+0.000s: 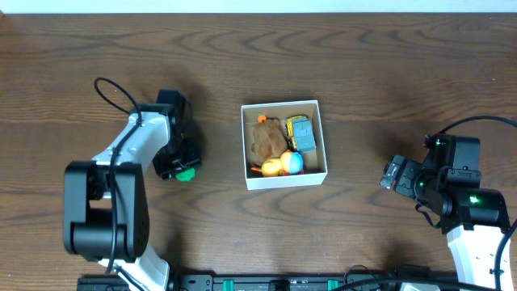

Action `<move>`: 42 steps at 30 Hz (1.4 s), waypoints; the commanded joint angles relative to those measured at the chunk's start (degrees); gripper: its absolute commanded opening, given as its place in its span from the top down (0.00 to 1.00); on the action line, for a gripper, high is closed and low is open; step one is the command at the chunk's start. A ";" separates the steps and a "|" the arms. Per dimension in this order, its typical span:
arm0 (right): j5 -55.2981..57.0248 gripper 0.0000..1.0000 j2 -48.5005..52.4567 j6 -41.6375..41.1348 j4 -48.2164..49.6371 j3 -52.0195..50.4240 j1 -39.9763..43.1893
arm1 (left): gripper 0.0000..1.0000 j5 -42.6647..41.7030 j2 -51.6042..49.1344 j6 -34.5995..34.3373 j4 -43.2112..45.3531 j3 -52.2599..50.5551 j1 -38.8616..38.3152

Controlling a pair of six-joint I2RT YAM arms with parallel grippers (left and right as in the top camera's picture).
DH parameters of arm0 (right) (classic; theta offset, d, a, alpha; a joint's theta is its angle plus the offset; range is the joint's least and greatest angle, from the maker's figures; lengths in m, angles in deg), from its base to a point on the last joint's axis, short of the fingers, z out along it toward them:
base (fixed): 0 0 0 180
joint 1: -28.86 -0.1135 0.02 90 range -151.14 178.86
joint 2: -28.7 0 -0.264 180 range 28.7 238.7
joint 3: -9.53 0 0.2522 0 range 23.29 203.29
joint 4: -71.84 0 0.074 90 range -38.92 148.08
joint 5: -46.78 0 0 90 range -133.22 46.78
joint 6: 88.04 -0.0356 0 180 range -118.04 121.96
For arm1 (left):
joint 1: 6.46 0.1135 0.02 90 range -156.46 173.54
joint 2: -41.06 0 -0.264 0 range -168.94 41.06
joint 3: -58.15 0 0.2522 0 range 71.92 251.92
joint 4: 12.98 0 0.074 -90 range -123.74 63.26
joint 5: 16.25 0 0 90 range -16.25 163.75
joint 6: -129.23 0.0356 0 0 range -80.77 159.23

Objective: Pack container
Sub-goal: 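Grasp the green lid with the left gripper and lift it, then carry the green lid into the box's front and release it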

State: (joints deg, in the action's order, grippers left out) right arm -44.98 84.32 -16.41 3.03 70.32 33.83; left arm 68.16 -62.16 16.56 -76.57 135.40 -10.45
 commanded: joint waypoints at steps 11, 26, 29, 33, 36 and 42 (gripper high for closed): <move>-0.22 0.02 -0.04 0.87 0.00 -0.22 0.22 | 0.79 0.68 22.21 7.72 3.89 7.91 -17.22; -0.24 0.01 -0.04 0.87 -0.02 -0.22 0.22 | 0.78 0.63 15.54 12.55 7.17 7.19 -33.11; -0.24 0.01 -0.04 0.87 -0.02 -0.22 0.22 | 0.63 0.63 13.51 12.55 6.73 7.19 -33.46; -0.24 0.01 -0.04 0.87 -0.02 -0.22 0.22 | 0.37 0.63 12.98 12.55 6.16 7.19 -33.44; -0.24 0.01 -0.04 0.87 -0.02 -0.22 0.22 | 0.34 0.63 13.00 12.57 6.19 7.19 -33.44; -0.24 0.01 -0.04 0.87 -0.04 -0.22 0.22 | 0.33 0.63 13.00 12.57 6.19 7.19 -33.44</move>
State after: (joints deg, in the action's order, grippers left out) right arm -44.98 84.32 -16.41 3.05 70.32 33.83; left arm 68.16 -49.28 28.73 -70.21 142.61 -43.87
